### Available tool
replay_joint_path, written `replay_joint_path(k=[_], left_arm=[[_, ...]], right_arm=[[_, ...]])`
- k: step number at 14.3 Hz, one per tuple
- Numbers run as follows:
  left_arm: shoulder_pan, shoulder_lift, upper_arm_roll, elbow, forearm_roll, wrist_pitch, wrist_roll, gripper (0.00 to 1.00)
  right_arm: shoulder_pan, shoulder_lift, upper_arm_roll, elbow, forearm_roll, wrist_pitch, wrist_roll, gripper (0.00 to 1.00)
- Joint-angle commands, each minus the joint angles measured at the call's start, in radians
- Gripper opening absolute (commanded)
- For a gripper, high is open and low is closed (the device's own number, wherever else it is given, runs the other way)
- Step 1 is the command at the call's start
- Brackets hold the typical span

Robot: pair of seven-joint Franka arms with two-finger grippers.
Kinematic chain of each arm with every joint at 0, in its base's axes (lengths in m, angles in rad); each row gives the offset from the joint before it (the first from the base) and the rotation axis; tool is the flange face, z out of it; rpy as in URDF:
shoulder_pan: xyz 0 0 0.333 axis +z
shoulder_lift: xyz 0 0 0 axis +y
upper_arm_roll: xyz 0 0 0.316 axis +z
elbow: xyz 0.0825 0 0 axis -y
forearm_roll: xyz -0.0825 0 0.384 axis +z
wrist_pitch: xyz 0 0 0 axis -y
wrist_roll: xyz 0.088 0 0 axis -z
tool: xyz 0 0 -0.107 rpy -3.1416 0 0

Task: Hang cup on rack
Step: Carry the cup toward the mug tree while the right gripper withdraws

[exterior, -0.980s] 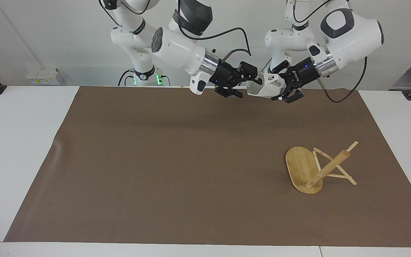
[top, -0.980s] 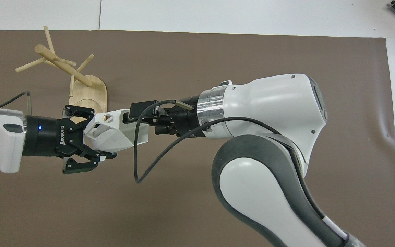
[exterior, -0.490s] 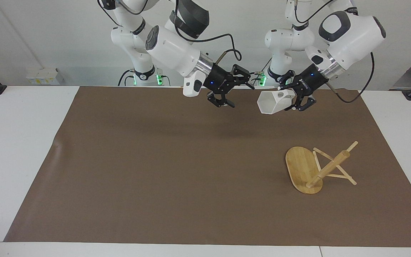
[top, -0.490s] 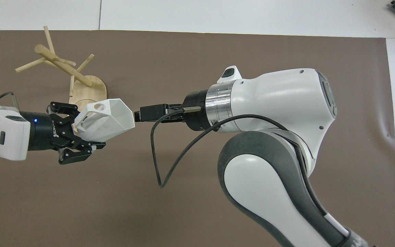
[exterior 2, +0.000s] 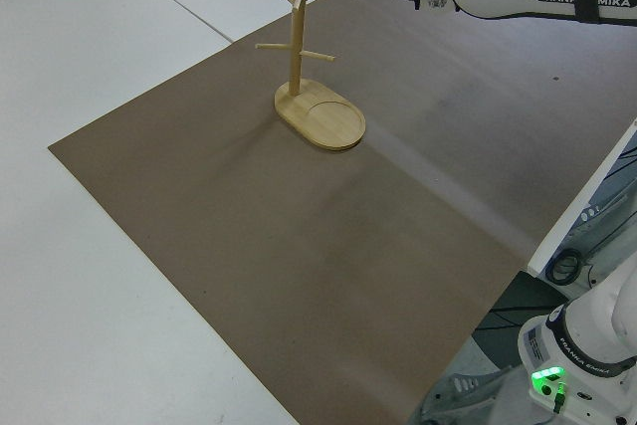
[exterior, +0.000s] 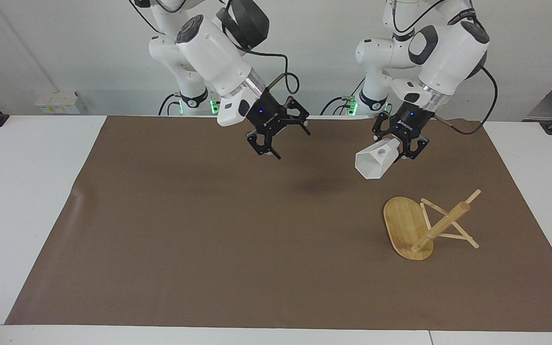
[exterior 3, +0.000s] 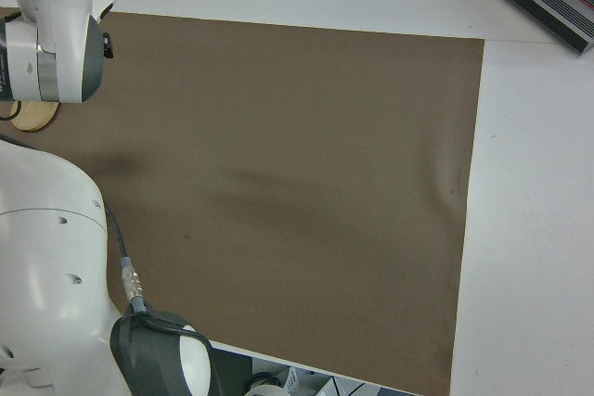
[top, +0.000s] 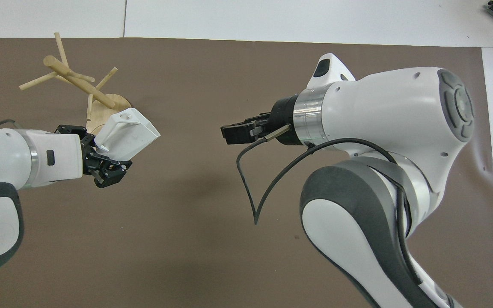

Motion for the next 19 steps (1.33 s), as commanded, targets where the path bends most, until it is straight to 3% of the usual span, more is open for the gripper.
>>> replay_joint_path(k=[1, 3, 8, 16, 19], left_arm=[[-0.016, 0.027, 0.009, -0.005, 0.073, 0.047, -0.066, 0.0], [-0.013, 0.041, 0.009, 0.015, 0.101, 0.046, -0.086, 0.0], [-0.018, 0.073, 0.007, 0.05, 0.107, 0.089, -0.278, 0.0], [-0.004, 0.14, 0.007, 0.084, 0.106, 0.155, -0.434, 0.0], [0.008, 0.188, 0.015, 0.133, 0.098, 0.178, -0.474, 0.0]], right_arm=[[-0.01, -0.024, -0.046, -0.017, -0.161, -0.025, -0.082, 1.0], [-0.01, -0.029, -0.1, -0.017, -0.231, -0.031, -0.13, 1.0], [-0.01, -0.043, -0.257, -0.017, -0.234, -0.127, -0.268, 1.0], [-0.012, -0.107, -0.488, -0.017, -0.249, -0.244, -0.256, 1.0], [-0.01, -0.118, -0.493, -0.024, -0.424, -0.291, -0.203, 1.0]])
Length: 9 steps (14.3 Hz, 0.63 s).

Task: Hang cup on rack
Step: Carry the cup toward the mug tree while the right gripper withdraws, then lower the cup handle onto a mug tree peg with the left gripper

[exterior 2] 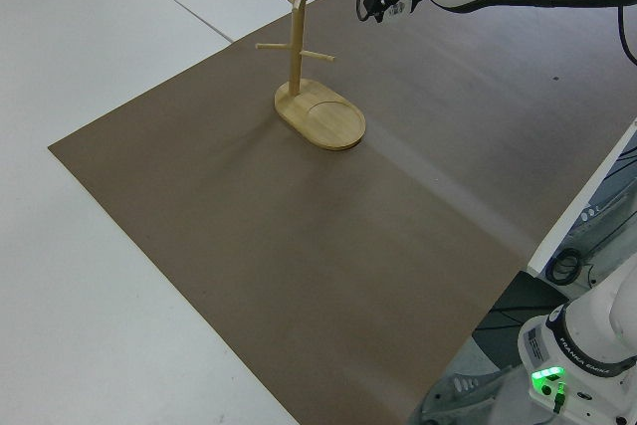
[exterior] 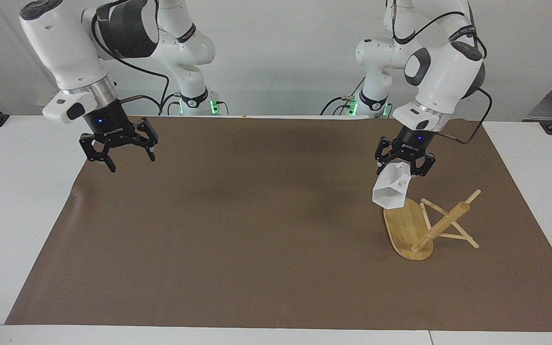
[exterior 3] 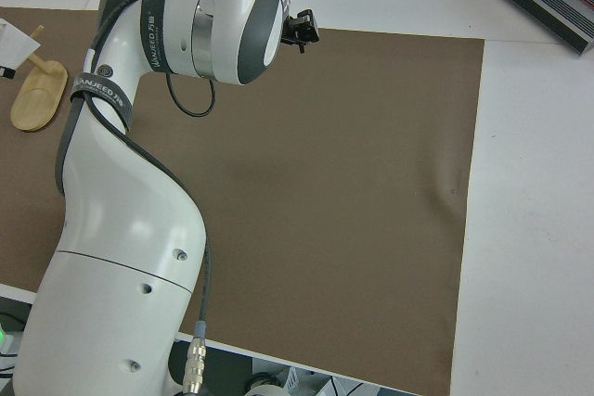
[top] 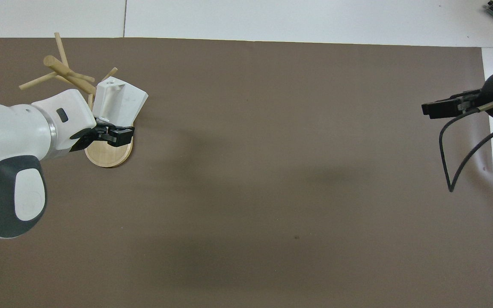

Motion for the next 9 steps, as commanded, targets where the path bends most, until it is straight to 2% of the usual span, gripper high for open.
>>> replay_joint_path(k=[1, 4, 9], left_arm=[[0.021, 0.06, 0.006, 0.071, 0.013, 0.028, -0.054, 0.0], [0.032, 0.083, 0.006, 0.102, 0.015, 0.033, -0.065, 0.0], [0.015, 0.083, 0.006, 0.087, 0.018, 0.061, -0.156, 0.0]], right_arm=[[0.001, -0.023, 0.014, -0.025, -0.102, -0.057, 0.11, 1.0], [0.003, -0.034, 0.02, -0.022, -0.105, -0.175, 0.301, 1.0], [0.001, -0.031, 0.015, 0.001, -0.085, -0.226, 0.306, 1.0]])
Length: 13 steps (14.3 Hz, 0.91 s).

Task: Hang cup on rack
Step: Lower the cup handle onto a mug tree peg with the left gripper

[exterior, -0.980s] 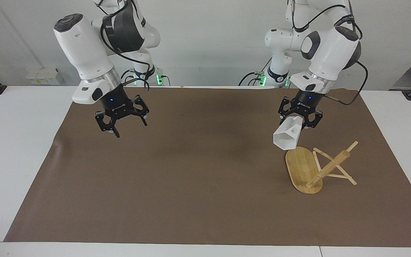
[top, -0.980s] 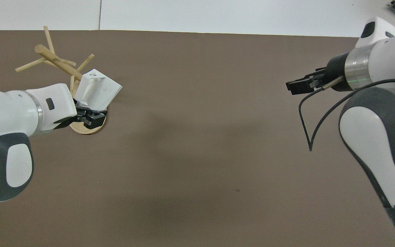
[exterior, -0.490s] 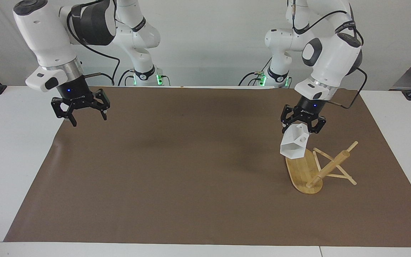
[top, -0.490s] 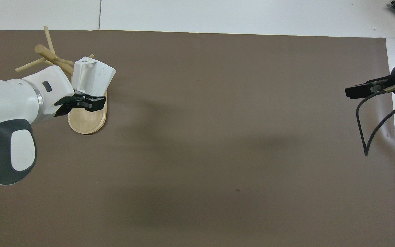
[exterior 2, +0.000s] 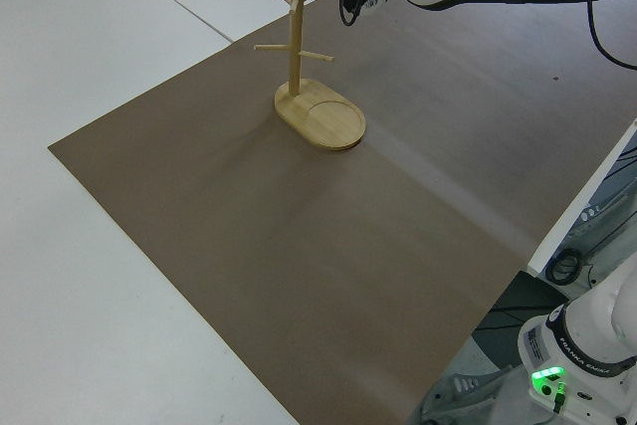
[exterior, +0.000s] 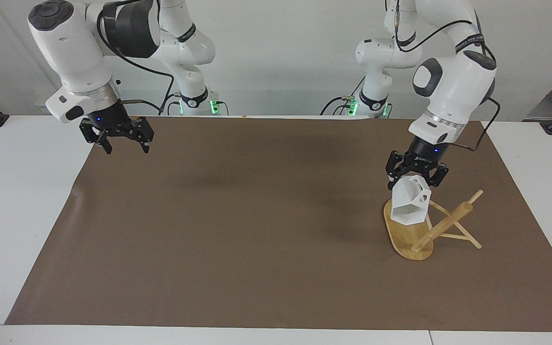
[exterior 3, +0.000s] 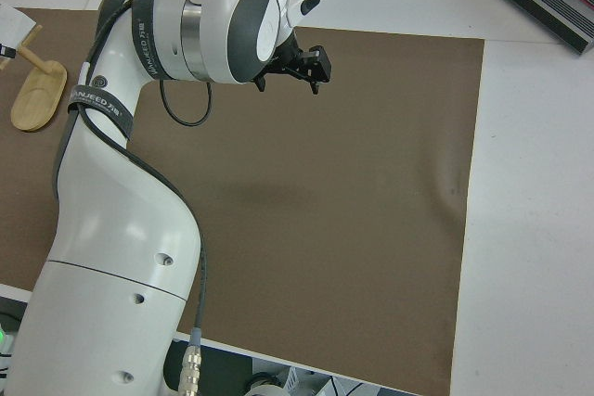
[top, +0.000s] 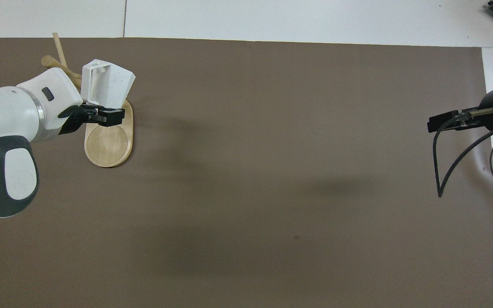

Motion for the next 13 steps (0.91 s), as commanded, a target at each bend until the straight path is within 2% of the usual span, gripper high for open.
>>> replay_joint_path(k=[1, 6, 13], left_arm=[[-0.009, 0.009, 0.002, 0.002, 0.018, 0.033, -0.032, 0.0], [-0.027, -0.002, 0.002, -0.033, 0.018, 0.039, -0.029, 0.0], [-0.018, 0.01, 0.002, -0.038, 0.018, 0.059, -0.029, 0.0]], right_arm=[[-0.003, -0.013, 0.005, 0.005, -0.001, -0.028, 0.018, 1.0], [-0.003, -0.013, 0.0, 0.022, 0.038, -0.07, 0.024, 1.0], [-0.032, -0.011, -0.021, 0.1, 0.017, -0.15, 0.026, 1.0]])
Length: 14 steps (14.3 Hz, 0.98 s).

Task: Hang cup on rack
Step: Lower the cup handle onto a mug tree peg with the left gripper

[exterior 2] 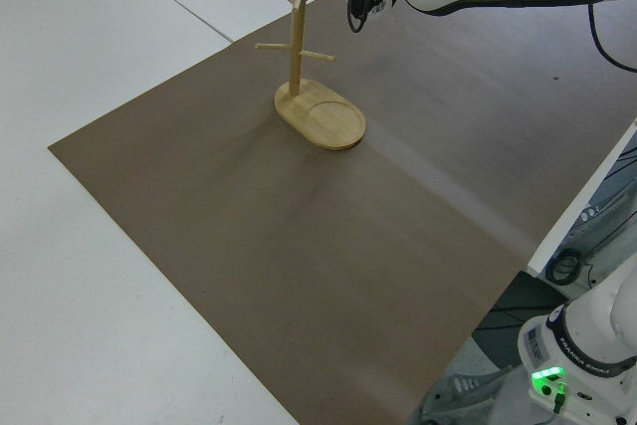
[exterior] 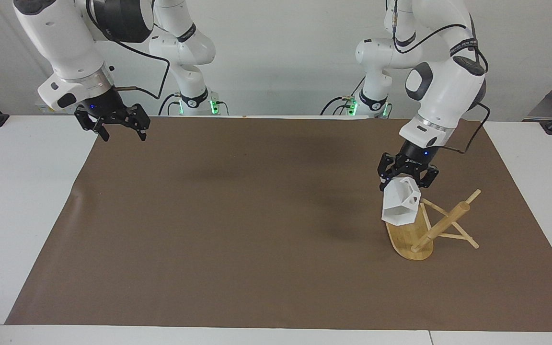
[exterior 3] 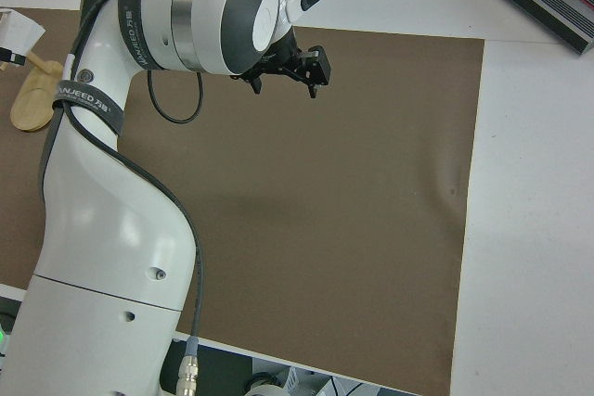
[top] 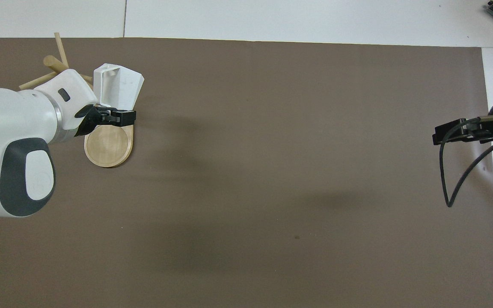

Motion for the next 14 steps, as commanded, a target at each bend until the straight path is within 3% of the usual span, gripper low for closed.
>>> replay_joint_path(k=[1, 8, 14], left_arm=[[0.004, 0.006, 0.007, -0.013, 0.018, 0.039, -0.022, 0.0], [0.038, 0.029, 0.005, -0.005, 0.01, 0.044, -0.02, 0.0], [0.064, 0.049, 0.005, -0.007, -0.106, 0.045, -0.019, 0.0]], right_arm=[[-0.019, -0.004, -0.025, 0.017, 0.002, -0.021, 0.019, 1.0], [-0.017, -0.006, -0.047, 0.013, 0.013, -0.006, 0.019, 1.0], [-0.017, -0.014, -0.05, -0.002, 0.018, 0.002, 0.018, 1.0]])
